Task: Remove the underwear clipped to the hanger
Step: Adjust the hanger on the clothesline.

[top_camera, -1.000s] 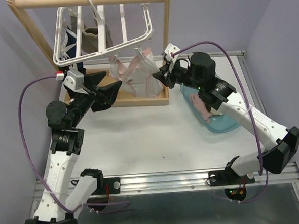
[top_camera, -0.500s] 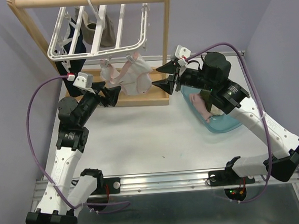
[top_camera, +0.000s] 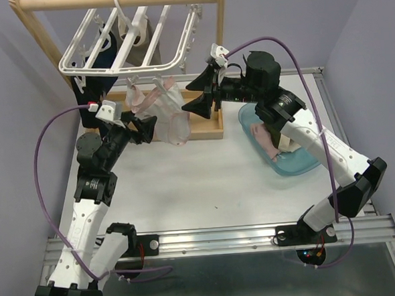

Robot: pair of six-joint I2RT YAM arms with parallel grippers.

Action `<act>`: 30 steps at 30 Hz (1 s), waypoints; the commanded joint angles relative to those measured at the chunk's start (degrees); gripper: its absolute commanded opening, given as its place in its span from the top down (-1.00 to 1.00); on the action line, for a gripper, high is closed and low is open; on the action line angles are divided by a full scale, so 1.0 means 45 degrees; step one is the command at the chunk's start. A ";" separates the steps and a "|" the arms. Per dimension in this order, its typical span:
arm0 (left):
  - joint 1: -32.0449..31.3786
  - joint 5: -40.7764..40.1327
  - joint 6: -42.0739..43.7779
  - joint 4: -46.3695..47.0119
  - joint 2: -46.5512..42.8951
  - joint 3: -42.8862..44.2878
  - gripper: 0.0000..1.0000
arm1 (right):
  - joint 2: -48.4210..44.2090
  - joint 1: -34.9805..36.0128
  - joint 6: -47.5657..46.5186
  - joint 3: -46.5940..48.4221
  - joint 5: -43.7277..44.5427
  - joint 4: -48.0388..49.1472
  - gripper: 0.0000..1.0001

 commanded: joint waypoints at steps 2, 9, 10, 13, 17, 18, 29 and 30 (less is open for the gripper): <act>0.0064 0.0353 0.0253 0.0718 -0.1310 -0.0017 -0.71 | -0.0388 -0.0011 0.0261 0.0485 -0.0361 0.0221 -0.43; 0.0064 0.1173 0.0273 -0.0160 -0.2328 0.0627 -0.71 | -0.0486 0.0126 0.0280 0.0325 -0.0419 0.0221 -0.43; 0.0064 0.1232 0.0214 -0.0161 -0.2425 0.0685 -0.71 | -0.0486 0.0107 0.0299 0.0404 -0.0458 0.0221 -0.43; 0.0064 0.1428 -0.0039 0.0034 -0.2563 0.0920 -0.71 | -0.0408 0.0126 0.0358 0.0715 -0.0634 0.0202 -0.43; 0.0083 0.1233 0.0096 0.0229 -0.2192 0.0941 -0.71 | -0.0310 0.0185 0.0319 0.0970 -0.0810 0.0085 -0.43; 0.0064 0.1059 0.0116 0.0268 -0.1960 0.0863 -0.71 | -0.0329 0.0243 0.0126 0.0971 -0.0713 0.0027 -0.43; 0.0064 0.0569 -0.1056 0.2418 -0.2288 -0.0155 -0.66 | -0.0174 0.1217 -0.0735 -0.0004 -0.0011 -0.0853 -0.44; 0.0083 0.0395 -0.1056 0.2282 -0.2367 -0.0038 -0.65 | -0.0076 0.1471 -0.0890 -0.0277 0.0339 -0.0853 -0.44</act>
